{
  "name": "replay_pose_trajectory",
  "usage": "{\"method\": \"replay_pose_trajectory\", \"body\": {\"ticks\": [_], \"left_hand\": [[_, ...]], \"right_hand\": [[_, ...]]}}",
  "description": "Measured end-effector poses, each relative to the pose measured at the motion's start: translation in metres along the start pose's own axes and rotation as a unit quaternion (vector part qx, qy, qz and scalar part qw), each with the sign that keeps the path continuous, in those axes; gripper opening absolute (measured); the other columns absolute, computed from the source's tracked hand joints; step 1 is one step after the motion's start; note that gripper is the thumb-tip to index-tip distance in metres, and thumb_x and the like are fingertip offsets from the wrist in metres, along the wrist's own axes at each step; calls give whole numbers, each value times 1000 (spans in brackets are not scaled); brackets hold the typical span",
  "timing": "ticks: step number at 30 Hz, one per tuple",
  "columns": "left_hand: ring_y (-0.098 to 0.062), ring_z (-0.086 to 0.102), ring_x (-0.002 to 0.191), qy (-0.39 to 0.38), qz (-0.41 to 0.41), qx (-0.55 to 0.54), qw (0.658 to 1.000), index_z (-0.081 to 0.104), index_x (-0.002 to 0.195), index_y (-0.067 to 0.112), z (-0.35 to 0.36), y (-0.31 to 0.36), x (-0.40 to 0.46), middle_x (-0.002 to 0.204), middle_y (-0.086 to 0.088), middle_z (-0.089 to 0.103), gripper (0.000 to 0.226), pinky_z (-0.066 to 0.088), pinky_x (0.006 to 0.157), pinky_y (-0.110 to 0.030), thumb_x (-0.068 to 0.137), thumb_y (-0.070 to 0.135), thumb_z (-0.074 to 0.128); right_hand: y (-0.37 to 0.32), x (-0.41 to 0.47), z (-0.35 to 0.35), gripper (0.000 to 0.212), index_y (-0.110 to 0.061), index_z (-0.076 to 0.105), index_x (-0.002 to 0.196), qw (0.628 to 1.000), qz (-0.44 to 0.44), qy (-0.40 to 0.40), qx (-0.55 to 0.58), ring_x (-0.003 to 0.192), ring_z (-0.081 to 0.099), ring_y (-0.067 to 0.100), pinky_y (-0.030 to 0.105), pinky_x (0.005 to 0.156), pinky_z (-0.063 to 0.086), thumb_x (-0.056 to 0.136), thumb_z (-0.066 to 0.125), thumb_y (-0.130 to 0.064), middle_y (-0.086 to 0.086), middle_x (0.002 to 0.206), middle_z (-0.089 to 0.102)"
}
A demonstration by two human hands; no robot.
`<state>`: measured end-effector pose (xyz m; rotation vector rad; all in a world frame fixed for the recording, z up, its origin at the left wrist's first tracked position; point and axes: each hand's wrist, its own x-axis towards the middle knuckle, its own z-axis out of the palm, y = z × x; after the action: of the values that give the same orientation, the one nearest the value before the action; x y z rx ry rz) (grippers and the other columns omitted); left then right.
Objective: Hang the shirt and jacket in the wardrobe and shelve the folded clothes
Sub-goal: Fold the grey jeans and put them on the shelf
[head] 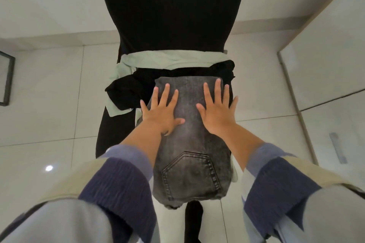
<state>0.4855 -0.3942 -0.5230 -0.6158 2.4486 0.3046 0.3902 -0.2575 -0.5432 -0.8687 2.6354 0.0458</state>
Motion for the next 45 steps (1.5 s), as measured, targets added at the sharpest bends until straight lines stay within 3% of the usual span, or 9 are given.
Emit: {"method": "replay_pose_trajectory", "body": {"ticks": [5,10,16,20,22,31,37,41,45], "left_hand": [[-27,-18,145,61,21,6,998,-20,147,32,1,-18,38,154,7,-30,101,0,113,-62,78,76,39],[-30,20,140,83,-17,-10,996,-4,151,22,-28,-15,61,154,-7,19,126,27,107,-51,61,72,68],[-27,46,111,203,-33,55,977,61,115,24,-41,-10,29,116,-5,53,46,35,90,-42,78,51,66],[-25,57,95,221,11,-46,974,62,101,19,-54,-11,-12,105,-5,61,28,46,76,-37,82,38,67],[-25,60,90,202,17,-59,977,62,100,23,-65,-11,-36,96,-4,64,26,50,73,-38,81,39,68],[-17,60,87,93,64,-37,993,67,89,27,-140,-5,-193,83,5,64,29,49,78,-33,68,43,79],[-18,59,88,219,59,-51,973,68,103,25,-241,4,-278,91,4,63,35,48,81,-34,73,40,77],[-26,61,96,378,59,-14,924,68,107,27,-301,12,-321,101,-2,66,34,46,75,-34,76,39,73],[-29,60,98,460,57,0,886,67,104,26,-331,20,-350,103,-5,65,27,40,69,-33,80,37,71]], "right_hand": [[9,38,17,72,-23,-13,150,997,-30,32,-64,145,-19,30,58,111,-14,94,11,-61,8,159,-16],[18,63,-7,83,-22,22,149,997,-55,52,11,141,23,26,58,113,-6,84,45,-67,6,149,33],[13,51,-47,49,-20,59,121,995,-63,74,-19,116,48,29,43,115,19,82,65,-48,7,119,55],[13,10,-70,24,-17,60,102,986,-73,74,133,97,57,25,38,84,48,83,68,-29,4,109,55],[13,-15,-88,22,-20,59,105,988,-66,59,124,93,59,25,35,75,49,85,66,-27,4,104,61],[-5,-160,-215,40,-14,64,116,984,-91,-85,128,103,57,24,33,82,51,79,74,-26,3,112,59],[-23,-211,-335,30,-14,67,105,989,-81,64,108,90,56,24,31,75,44,78,76,-25,7,104,63],[-29,-236,-395,32,-23,65,113,965,-61,222,123,104,58,27,33,80,42,82,71,-29,4,113,63],[-32,-255,-426,14,-27,66,98,939,-61,311,133,93,56,23,31,72,37,85,67,-27,-1,99,61]]}}
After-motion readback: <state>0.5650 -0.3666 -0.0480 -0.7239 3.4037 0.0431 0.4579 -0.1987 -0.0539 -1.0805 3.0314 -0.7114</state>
